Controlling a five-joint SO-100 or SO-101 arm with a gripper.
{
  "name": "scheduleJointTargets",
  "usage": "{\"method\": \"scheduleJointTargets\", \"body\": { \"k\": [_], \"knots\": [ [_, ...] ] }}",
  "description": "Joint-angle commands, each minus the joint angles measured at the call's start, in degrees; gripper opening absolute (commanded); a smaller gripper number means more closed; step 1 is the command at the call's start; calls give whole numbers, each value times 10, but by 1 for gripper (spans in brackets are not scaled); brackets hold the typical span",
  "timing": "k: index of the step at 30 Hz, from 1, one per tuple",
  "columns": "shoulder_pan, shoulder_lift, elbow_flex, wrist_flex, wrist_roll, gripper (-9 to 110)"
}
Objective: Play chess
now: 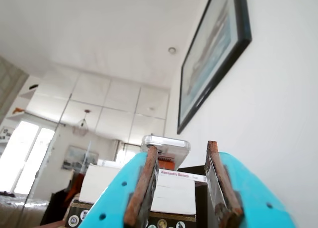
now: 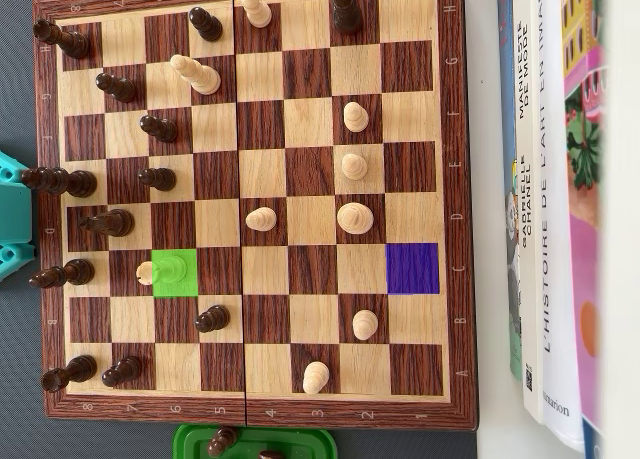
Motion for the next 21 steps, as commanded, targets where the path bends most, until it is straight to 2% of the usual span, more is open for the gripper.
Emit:
{"method": "scheduleJointTargets", "body": {
  "k": [1, 21],
  "knots": [
    [-4, 5, 12, -49, 3, 15],
    [0, 5, 12, -336, 3, 15]
  ]
}}
